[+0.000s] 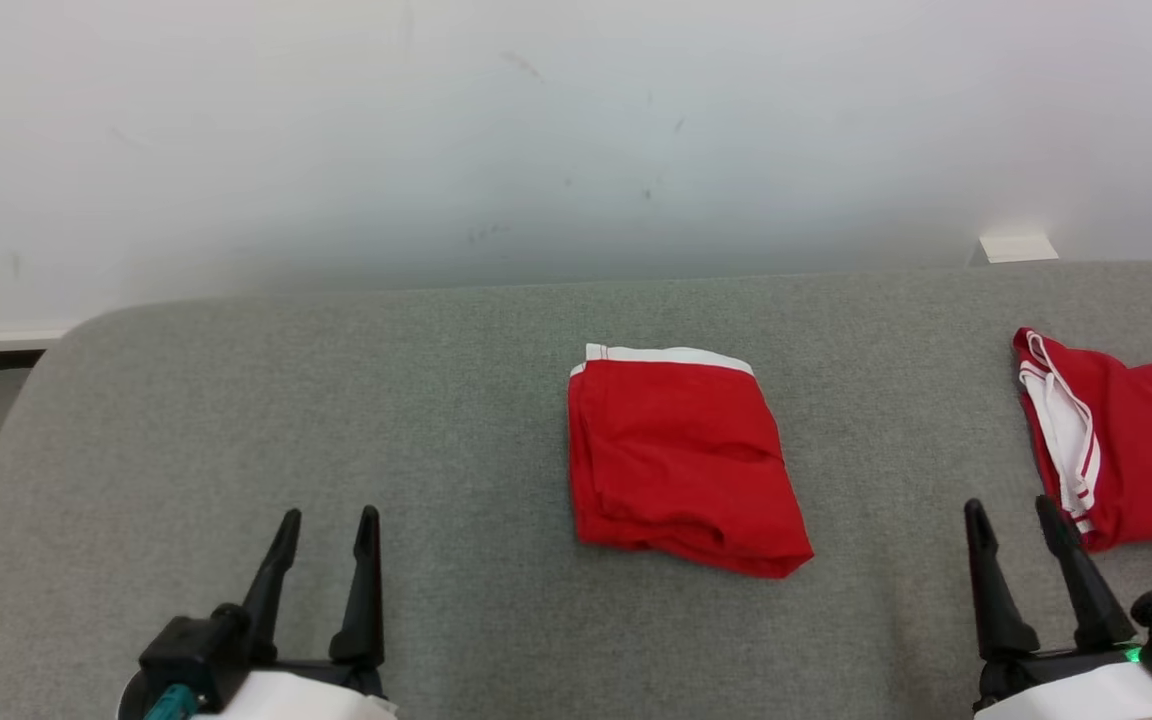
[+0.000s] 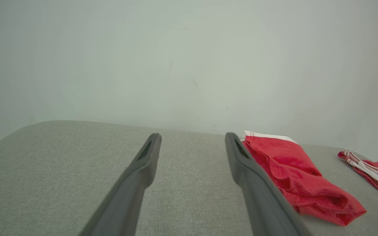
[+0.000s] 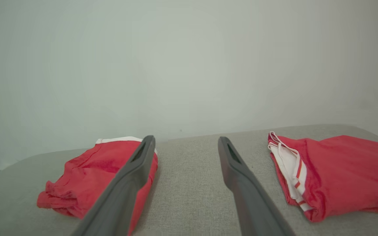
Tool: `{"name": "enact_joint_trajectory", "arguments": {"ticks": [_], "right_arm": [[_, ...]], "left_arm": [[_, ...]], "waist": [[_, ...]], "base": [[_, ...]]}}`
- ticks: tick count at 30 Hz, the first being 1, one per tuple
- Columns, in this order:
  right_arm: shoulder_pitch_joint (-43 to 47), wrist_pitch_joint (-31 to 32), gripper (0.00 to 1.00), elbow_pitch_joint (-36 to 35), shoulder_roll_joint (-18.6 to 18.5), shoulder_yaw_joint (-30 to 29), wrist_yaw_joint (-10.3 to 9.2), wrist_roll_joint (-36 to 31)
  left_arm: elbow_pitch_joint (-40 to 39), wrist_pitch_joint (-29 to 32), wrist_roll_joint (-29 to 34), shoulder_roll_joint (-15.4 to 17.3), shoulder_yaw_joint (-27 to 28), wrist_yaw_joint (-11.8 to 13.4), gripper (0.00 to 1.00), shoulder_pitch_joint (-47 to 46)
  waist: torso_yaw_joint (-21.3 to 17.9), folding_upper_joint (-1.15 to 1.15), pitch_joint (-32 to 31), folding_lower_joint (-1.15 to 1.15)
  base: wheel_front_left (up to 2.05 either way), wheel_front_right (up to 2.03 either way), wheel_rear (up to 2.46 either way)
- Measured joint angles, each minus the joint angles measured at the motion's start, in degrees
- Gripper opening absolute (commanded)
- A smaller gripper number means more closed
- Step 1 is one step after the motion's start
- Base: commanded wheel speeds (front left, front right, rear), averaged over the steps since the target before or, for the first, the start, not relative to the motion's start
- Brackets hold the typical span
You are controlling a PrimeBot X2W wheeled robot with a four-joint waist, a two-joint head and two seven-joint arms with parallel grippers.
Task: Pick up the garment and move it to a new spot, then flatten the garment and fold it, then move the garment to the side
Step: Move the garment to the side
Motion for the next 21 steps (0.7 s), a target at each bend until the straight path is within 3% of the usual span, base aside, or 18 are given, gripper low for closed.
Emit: {"name": "enact_joint_trajectory", "arguments": {"ticks": [5,11,21], "right_arm": [[-1.83,0.0,1.0,2.34,-1.64,4.52,0.01,1.87],[-11.6,2.31,1.0,10.33,-1.94,8.64,0.01,5.69],[-27.75,17.72,1.0,31.81,-1.38,12.35,0.01,13.03]], "left_arm": [[-0.19,0.0,-0.27,-0.04,-1.27,0.02,1.0,-0.38],[-0.35,0.0,-1.01,-0.08,-2.96,0.02,1.0,-1.74],[0.33,0.0,-2.03,-0.07,-5.41,0.38,1.0,-3.47]], "waist": [[0.97,0.0,0.55,0.0],[3.44,0.0,1.9,0.0],[10.36,0.0,4.04,0.0]], "base": [[0.0,0.0,0.0],[0.0,0.0,0.0],[0.0,0.0,0.0]]}}
